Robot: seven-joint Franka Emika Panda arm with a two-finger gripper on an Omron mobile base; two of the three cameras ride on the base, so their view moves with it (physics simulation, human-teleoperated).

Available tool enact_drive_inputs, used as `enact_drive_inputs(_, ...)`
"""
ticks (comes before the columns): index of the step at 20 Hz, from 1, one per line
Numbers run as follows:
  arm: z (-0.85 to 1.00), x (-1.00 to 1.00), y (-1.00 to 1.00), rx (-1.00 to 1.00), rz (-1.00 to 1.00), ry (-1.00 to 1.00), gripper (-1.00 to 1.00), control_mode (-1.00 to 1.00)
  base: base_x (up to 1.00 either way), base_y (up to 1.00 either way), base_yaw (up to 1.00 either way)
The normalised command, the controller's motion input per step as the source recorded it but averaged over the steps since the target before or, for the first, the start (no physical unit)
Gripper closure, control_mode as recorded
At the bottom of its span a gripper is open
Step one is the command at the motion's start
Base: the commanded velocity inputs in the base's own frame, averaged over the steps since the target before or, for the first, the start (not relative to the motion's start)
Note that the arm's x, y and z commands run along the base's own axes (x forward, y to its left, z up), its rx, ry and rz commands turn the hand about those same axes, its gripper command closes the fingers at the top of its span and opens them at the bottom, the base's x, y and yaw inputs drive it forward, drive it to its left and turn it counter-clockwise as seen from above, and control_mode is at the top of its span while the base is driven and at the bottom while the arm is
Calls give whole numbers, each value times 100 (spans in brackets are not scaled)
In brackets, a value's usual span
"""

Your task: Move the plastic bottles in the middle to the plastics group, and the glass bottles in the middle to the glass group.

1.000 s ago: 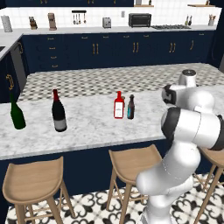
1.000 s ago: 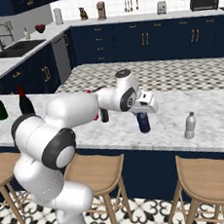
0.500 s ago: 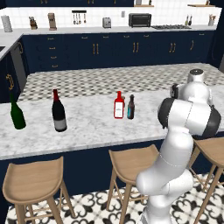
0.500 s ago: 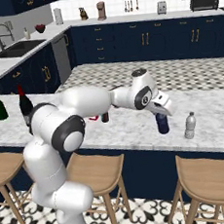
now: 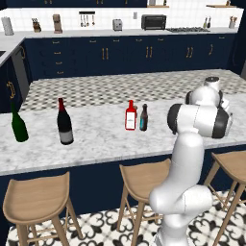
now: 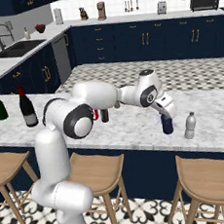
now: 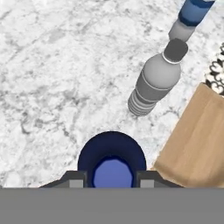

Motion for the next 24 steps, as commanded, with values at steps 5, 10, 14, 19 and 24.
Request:
enact_drive_inputs(5, -6, 16, -40, 4, -15, -5, 100, -100, 0, 0, 0)
enact_drive_inputs(10, -14, 12, -23, 0, -6, -10, 100, -100, 0, 0, 0)
enact_drive_inputs(14, -43, 11, -7, 0, -3, -4, 100, -100, 0, 0, 0)
enact_drive_inputs(19, -46, 18, -2, 0, 0, -2, 100, -100, 0, 0, 0)
enact_drive_inputs(24, -43, 11, -3, 0, 0, -1, 100, -100, 0, 0, 0)
